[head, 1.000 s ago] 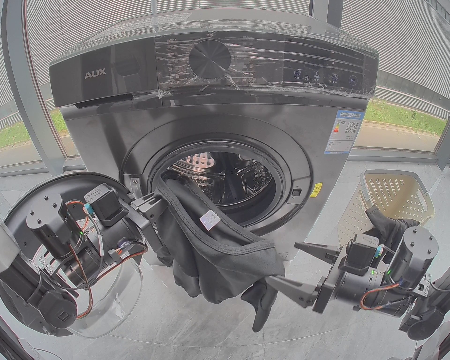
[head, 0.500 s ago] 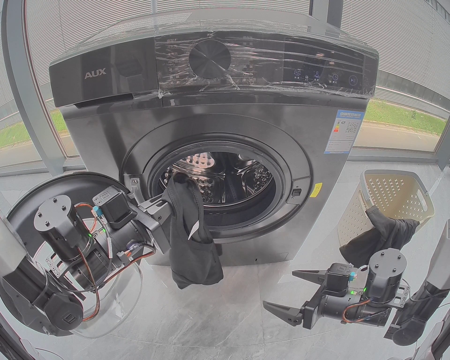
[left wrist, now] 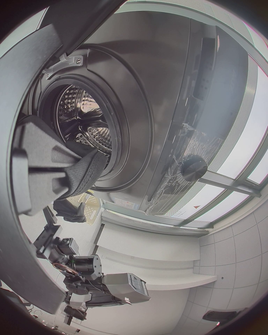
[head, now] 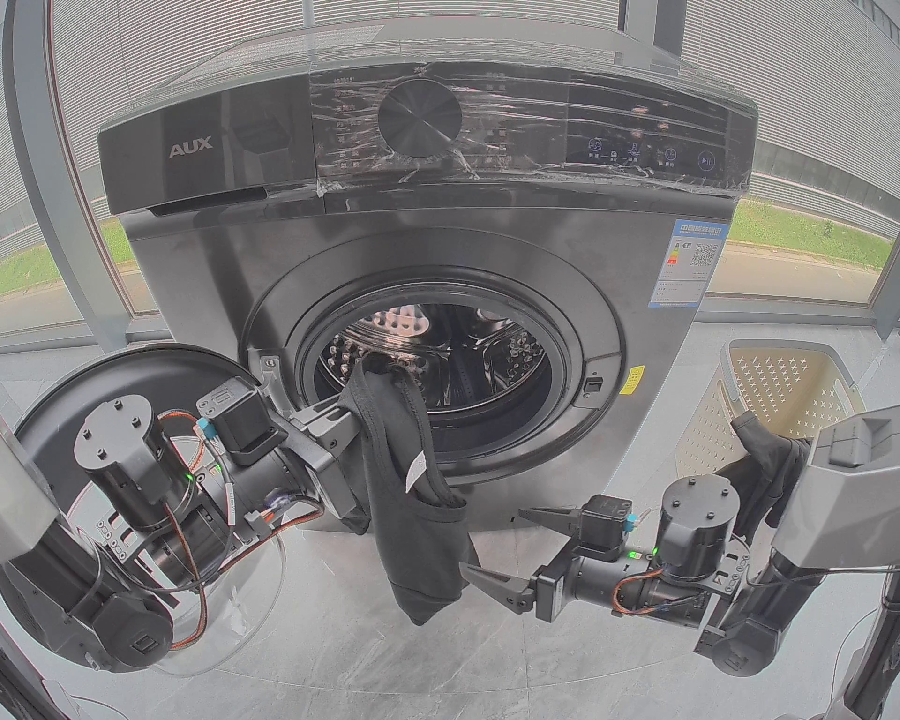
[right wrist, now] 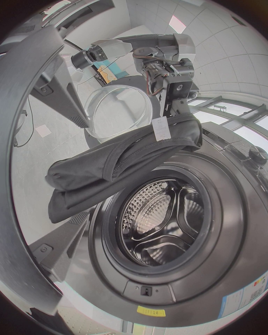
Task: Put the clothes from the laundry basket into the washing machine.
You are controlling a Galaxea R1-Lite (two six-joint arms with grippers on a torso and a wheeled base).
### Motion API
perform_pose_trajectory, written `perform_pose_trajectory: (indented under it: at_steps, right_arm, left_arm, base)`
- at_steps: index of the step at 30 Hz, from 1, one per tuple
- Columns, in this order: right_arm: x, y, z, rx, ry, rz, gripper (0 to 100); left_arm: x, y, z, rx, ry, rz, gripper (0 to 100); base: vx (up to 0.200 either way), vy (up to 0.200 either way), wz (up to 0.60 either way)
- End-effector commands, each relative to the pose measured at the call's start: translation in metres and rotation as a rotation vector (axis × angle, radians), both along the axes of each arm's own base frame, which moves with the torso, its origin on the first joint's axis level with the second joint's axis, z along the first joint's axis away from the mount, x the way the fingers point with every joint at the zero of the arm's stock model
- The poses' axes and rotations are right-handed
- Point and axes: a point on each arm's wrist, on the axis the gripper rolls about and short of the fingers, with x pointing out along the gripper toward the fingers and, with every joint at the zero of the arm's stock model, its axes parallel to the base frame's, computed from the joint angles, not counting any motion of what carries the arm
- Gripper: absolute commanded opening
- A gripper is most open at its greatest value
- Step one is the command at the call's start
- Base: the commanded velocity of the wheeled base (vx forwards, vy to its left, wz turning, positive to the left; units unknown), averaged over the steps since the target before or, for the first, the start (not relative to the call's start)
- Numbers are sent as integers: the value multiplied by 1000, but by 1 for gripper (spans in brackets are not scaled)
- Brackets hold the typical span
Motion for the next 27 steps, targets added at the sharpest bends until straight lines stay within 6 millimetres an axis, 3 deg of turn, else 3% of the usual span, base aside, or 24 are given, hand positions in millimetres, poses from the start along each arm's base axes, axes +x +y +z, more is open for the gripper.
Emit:
perform_pose_trajectory:
  at_steps: [1, 11, 27]
  right_arm:
    - [7, 19, -20, -18, 25, 39, 100]
    - [35, 51, -28, 33, -32, 47, 100]
    - [67, 79, -39, 57, -58, 35, 100]
  left_arm:
    - [-1, -1, 0, -2, -2, -6, 0]
    - [-3, -3, 1, -2, -4, -16, 0]
    - [-10, -5, 8, -15, -24, -44, 0]
  base:
    - [0, 0, 0]
    - [0, 0, 0]
    - [0, 0, 0]
